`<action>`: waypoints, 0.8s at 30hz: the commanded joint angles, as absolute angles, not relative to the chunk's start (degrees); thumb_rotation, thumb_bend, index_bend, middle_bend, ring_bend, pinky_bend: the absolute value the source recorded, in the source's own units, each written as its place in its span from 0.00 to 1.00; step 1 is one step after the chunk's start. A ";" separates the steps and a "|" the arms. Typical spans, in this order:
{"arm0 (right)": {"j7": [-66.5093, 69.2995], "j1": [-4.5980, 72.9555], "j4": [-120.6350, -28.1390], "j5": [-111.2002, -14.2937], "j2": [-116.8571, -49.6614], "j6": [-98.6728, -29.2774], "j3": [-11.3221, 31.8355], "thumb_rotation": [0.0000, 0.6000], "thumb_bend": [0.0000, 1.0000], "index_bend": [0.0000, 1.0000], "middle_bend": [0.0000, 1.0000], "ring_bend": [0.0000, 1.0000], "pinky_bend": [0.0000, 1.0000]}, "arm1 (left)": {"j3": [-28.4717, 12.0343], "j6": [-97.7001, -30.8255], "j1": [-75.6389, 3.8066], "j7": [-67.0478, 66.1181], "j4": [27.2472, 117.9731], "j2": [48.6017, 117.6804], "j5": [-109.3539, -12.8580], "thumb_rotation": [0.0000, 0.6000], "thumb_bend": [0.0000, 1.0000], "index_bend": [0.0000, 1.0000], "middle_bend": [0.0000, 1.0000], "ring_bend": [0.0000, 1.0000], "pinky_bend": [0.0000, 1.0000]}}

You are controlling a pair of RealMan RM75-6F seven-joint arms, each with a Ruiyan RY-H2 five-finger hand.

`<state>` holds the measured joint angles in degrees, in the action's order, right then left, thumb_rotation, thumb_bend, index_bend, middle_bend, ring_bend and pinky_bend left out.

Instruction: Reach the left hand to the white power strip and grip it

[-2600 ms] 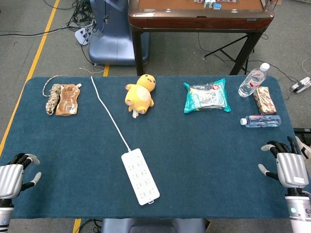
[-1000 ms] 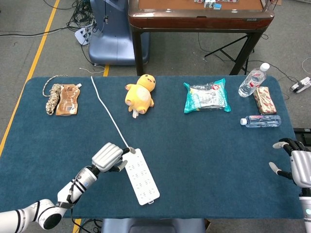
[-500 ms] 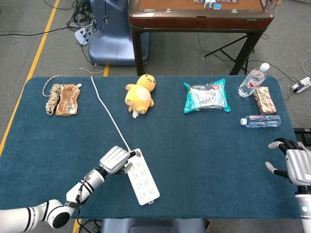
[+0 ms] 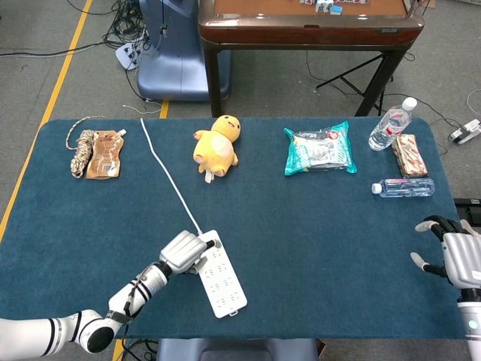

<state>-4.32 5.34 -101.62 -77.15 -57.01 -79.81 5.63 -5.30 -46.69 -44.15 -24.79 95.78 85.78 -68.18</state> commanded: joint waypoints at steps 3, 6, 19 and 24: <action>-4.54 5.44 -101.73 -77.30 -56.98 -79.62 5.49 1.00 0.16 0.39 0.29 0.27 0.44 | -4.33 -46.73 -44.81 -26.45 96.23 85.67 -66.08 1.00 0.56 0.32 1.00 1.00 1.00; -4.47 5.50 -101.62 -77.41 -57.28 -79.46 5.34 1.00 0.16 0.39 0.29 0.27 0.44 | -3.88 -47.19 -44.88 -27.05 96.29 85.59 -65.41 1.00 0.56 0.32 1.00 1.00 1.00; -4.48 5.79 -101.04 -77.11 -57.91 -78.64 5.08 1.00 0.16 0.39 0.29 0.27 0.44 | -2.71 -48.64 -44.12 -25.25 95.55 84.14 -63.61 1.00 0.56 0.31 1.00 0.99 1.00; -4.77 6.20 -101.01 -76.87 -58.21 -78.06 5.16 1.00 0.16 0.39 0.29 0.27 0.44 | -1.92 -48.68 -44.07 -25.20 95.45 83.94 -63.84 1.00 0.56 0.32 1.00 0.99 1.00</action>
